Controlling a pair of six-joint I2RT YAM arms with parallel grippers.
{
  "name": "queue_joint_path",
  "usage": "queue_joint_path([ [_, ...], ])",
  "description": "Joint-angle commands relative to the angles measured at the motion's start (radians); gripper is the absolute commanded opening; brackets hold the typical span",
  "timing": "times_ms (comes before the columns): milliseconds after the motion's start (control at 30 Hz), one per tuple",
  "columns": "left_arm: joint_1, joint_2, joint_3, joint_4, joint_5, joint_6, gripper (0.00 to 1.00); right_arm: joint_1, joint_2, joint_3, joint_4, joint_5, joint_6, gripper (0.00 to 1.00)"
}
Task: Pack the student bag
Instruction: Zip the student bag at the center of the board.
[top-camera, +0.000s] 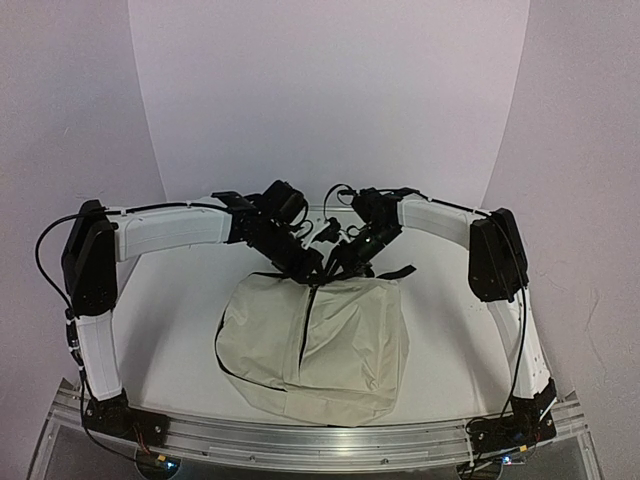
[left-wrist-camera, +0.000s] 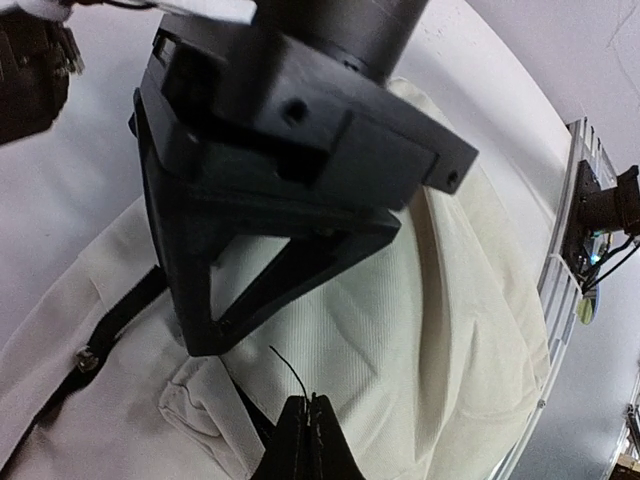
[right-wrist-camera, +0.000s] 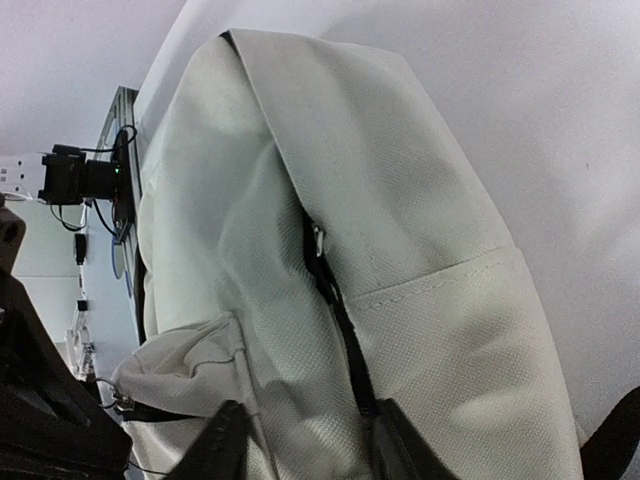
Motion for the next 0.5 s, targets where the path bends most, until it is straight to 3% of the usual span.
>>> queue_joint_path([
  [0, -0.003, 0.032, 0.111, -0.086, -0.018, 0.003, 0.00, 0.011, 0.003, 0.032, -0.022, -0.025, -0.010, 0.25],
  [100, -0.004, -0.015, 0.050, -0.007, -0.020, 0.001, 0.00, 0.011, -0.001, 0.043, -0.024, -0.017, -0.010, 0.01],
  [233, -0.004, -0.088, -0.048, 0.094, -0.043, 0.005, 0.00, 0.009, -0.011, 0.063, -0.024, 0.004, -0.006, 0.00],
  [467, -0.005, -0.104, -0.076, 0.077, -0.042, -0.002, 0.00, -0.039, 0.006, 0.161, -0.008, 0.054, 0.073, 0.00],
])
